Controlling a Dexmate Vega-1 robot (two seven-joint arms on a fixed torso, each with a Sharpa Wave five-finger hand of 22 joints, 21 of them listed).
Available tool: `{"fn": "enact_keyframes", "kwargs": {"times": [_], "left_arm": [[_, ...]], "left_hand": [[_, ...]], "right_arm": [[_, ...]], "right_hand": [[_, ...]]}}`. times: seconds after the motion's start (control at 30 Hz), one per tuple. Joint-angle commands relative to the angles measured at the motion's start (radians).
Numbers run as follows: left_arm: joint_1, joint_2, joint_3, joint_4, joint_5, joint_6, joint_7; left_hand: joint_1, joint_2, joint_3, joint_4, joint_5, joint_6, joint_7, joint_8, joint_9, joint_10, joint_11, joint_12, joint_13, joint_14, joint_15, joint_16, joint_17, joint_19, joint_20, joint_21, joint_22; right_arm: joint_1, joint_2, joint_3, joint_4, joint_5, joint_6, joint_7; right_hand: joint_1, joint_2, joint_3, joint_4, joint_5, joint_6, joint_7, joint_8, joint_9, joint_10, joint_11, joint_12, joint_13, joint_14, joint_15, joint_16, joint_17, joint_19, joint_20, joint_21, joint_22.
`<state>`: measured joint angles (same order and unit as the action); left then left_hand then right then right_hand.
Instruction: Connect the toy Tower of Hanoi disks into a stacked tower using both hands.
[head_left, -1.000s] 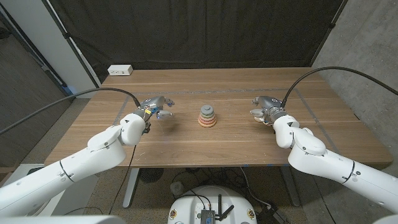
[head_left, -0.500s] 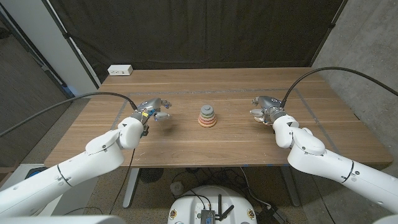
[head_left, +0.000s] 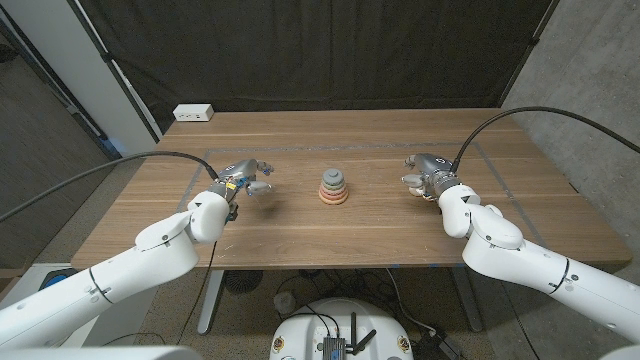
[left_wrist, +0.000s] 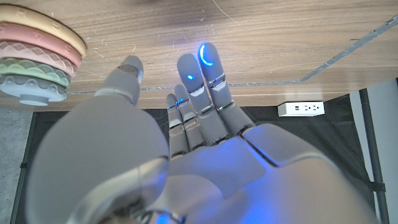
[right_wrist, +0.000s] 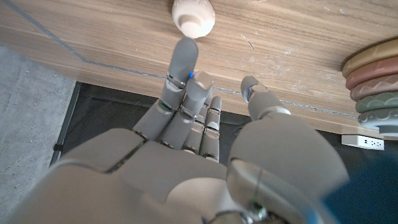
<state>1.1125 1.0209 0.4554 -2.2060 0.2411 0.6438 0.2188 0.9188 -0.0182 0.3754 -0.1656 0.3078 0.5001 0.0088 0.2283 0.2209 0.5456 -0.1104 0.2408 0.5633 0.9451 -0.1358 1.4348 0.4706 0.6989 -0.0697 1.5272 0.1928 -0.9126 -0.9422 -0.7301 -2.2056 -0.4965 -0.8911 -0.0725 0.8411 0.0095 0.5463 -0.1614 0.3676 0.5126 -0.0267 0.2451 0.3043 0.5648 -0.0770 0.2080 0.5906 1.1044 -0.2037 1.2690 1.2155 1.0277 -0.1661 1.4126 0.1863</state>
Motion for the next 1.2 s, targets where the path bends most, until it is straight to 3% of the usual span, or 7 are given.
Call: {"fn": "enact_keyframes", "kwargs": {"times": [0.03, 0.33, 0.87, 1.2], "left_arm": [[-0.014, 0.0, 0.017, 0.016, -0.017, -0.011, 0.007], [-0.027, 0.008, 0.023, 0.018, -0.023, -0.008, -0.003], [-0.027, 0.02, 0.019, 0.024, -0.035, -0.016, 0.001], [-0.006, 0.036, -0.024, 0.023, -0.073, -0.041, 0.013]], "left_hand": [[-0.002, 0.012, 0.007, 0.002, 0.007, 0.01, 0.002, -0.004, 0.005, 0.01, 0.0, 0.0, 0.005, 0.004, -0.084, -0.003, 0.005, 0.005, -0.136, 0.003, 0.002], [-0.003, 0.013, 0.008, 0.003, 0.007, 0.009, 0.003, -0.007, 0.005, 0.01, 0.002, -0.002, 0.006, 0.003, -0.084, -0.004, 0.005, 0.005, -0.136, 0.003, 0.001], [-0.009, 0.016, 0.009, 0.005, 0.007, 0.011, 0.004, -0.009, 0.006, 0.012, 0.003, -0.004, 0.008, 0.003, -0.084, -0.007, 0.006, 0.005, -0.135, 0.002, 0.001], [-0.013, 0.019, 0.01, 0.005, 0.006, 0.013, 0.004, -0.011, 0.007, 0.012, 0.004, -0.006, 0.009, 0.004, -0.084, -0.007, 0.008, 0.005, -0.135, 0.001, 0.001]], "right_arm": [[-0.003, -0.004, 0.002, -0.009, -0.009, -0.013, 0.002], [-0.002, -0.006, 0.0, -0.01, -0.015, -0.025, 0.005], [0.062, -0.002, -0.063, 0.001, -0.047, -0.105, 0.08], [0.107, -0.013, -0.119, 0.003, -0.082, -0.163, 0.143]], "right_hand": [[0.002, 0.004, 0.006, -0.002, 0.006, 0.0, 0.002, 0.001, 0.004, 0.007, 0.0, -0.001, 0.003, 0.005, -0.016, 0.008, 0.001, 0.004, -0.053, 0.001, 0.001], [0.002, 0.003, 0.007, -0.003, 0.007, -0.002, 0.004, -0.002, 0.004, -0.005, 0.004, -0.006, 0.002, 0.003, -0.017, 0.008, 0.001, 0.003, -0.053, 0.001, 0.001], [0.004, -0.013, 0.006, -0.007, 0.007, -0.051, 0.014, -0.024, 0.0, -0.077, 0.016, -0.022, -0.003, -0.022, -0.017, -0.006, -0.007, -0.018, -0.052, -0.009, -0.003], [-0.007, -0.036, -0.011, -0.003, -0.003, -0.067, 0.028, -0.031, -0.007, -0.11, 0.037, -0.022, -0.009, -0.05, -0.016, -0.034, -0.026, -0.034, -0.051, -0.013, 0.0]]}}
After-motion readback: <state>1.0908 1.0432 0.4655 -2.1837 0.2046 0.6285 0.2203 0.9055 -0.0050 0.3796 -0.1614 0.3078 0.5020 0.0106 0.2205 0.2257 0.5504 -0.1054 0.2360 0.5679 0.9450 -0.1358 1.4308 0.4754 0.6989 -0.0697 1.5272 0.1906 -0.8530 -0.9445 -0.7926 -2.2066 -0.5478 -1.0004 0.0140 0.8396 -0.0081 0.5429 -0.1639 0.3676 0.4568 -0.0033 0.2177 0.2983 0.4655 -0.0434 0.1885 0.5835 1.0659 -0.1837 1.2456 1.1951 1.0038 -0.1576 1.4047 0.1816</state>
